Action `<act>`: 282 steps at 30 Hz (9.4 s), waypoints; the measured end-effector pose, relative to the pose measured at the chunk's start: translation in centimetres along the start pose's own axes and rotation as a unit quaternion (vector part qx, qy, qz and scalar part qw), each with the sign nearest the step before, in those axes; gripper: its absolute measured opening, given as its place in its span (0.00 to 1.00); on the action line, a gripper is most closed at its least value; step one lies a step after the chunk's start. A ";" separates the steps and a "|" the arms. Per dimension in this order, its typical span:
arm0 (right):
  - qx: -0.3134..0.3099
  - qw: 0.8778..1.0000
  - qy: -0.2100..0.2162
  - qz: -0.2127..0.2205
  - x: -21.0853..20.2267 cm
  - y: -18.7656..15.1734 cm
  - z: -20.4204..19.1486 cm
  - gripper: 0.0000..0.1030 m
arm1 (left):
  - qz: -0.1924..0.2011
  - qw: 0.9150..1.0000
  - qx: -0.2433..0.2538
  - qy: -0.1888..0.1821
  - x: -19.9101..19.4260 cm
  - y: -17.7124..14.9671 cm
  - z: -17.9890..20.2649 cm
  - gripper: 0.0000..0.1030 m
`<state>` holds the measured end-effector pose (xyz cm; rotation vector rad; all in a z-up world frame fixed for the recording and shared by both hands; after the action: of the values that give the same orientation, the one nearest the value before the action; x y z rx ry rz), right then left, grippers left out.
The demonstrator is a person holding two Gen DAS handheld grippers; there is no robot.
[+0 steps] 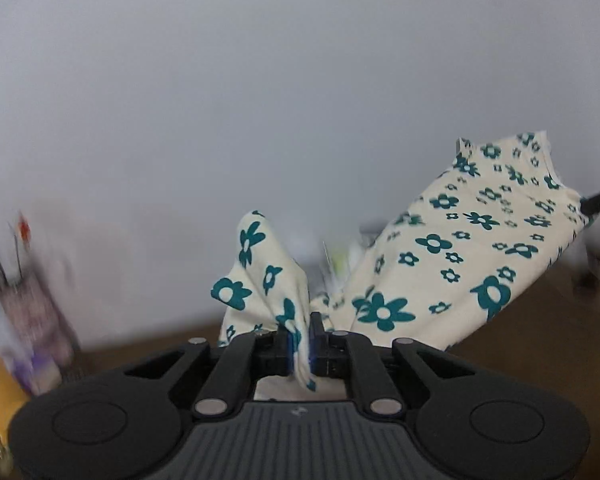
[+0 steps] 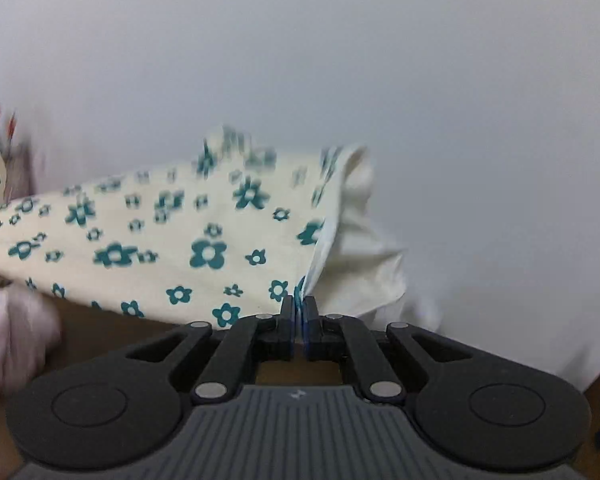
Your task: Fold clothes
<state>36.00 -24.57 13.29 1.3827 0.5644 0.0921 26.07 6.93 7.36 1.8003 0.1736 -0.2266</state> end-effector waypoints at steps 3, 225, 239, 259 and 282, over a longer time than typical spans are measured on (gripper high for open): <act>0.021 0.997 0.015 -0.077 0.3 -8.5 -0.4 0.03 | -0.059 0.998 -0.014 -0.028 -0.6 -6.6 2.7 0.06; 0.143 0.956 0.106 -0.234 11.5 -15.5 -6.2 0.37 | -0.202 0.970 -0.090 -0.099 9.1 -8.4 8.1 0.54; 0.220 0.947 0.127 -0.198 15.1 -15.5 -4.8 0.03 | -0.203 0.960 -0.183 -0.061 16.6 -11.3 8.4 0.03; 0.207 0.949 0.167 -0.170 8.2 -15.9 -4.2 0.31 | -0.176 0.968 -0.093 -0.155 5.1 -10.8 9.5 0.50; 0.201 0.938 0.178 -0.220 -5.3 -21.2 -4.3 0.06 | -0.190 0.960 -0.039 -0.200 -0.1 -14.6 15.1 0.39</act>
<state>24.00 -27.14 -5.34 1.6097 1.2388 -0.1473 21.55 -4.24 -9.78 1.5939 0.2332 -0.8386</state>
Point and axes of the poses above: each gripper's, at about its wrist camera, not at the fingertips, and x roughly the way its jaws point, z to its right, y to its top, the point moved 7 cm from there along x, roughly the way its jaws point, and after that the axes turned 15 degrees about z, right-handed, at the moved point
